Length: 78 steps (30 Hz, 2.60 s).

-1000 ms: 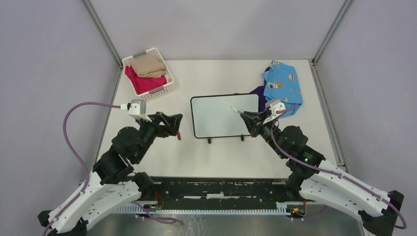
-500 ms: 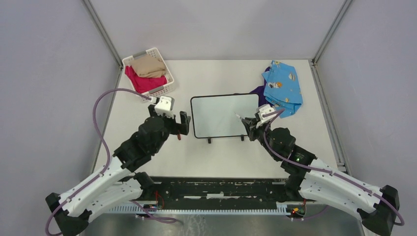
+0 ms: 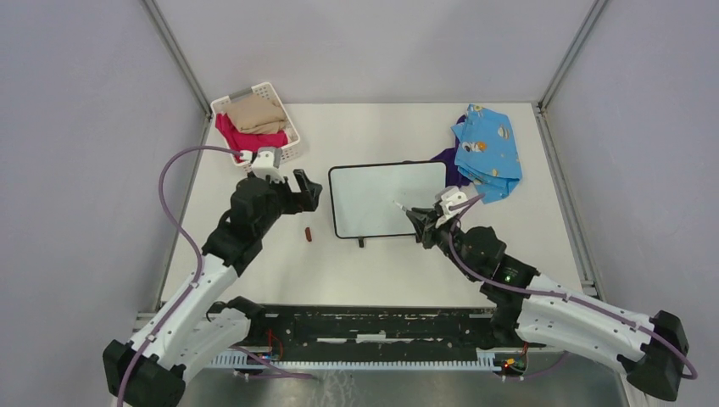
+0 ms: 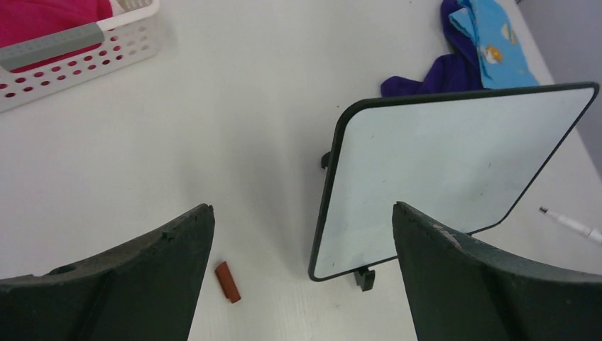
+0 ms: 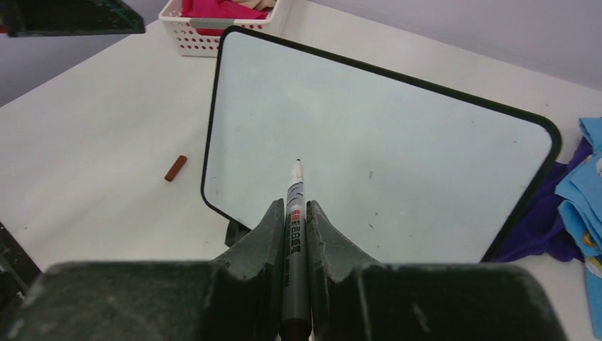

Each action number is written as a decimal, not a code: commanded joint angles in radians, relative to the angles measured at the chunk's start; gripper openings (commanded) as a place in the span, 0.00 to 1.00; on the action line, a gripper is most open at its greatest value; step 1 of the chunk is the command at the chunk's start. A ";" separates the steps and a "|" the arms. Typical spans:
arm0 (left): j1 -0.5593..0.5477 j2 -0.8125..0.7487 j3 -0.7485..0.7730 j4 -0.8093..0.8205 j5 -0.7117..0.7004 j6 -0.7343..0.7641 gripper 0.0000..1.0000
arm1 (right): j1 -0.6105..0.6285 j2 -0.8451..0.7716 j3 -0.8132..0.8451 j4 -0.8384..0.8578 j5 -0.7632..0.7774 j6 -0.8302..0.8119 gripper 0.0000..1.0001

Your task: Write a sentence on the whiteboard

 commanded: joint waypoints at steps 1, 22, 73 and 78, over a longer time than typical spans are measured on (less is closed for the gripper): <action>0.093 0.057 0.034 0.136 0.250 -0.165 1.00 | 0.115 0.051 0.035 0.097 0.143 -0.017 0.00; 0.220 0.218 -0.041 0.377 0.517 -0.195 0.96 | 0.283 0.178 0.082 0.143 0.395 -0.040 0.00; 0.253 0.026 -0.133 0.323 0.364 -0.073 1.00 | 0.283 -0.043 -0.029 0.155 0.191 -0.143 0.00; 0.252 0.008 -0.195 0.403 0.520 -0.054 0.99 | 0.283 -0.026 -0.031 0.162 0.183 -0.138 0.00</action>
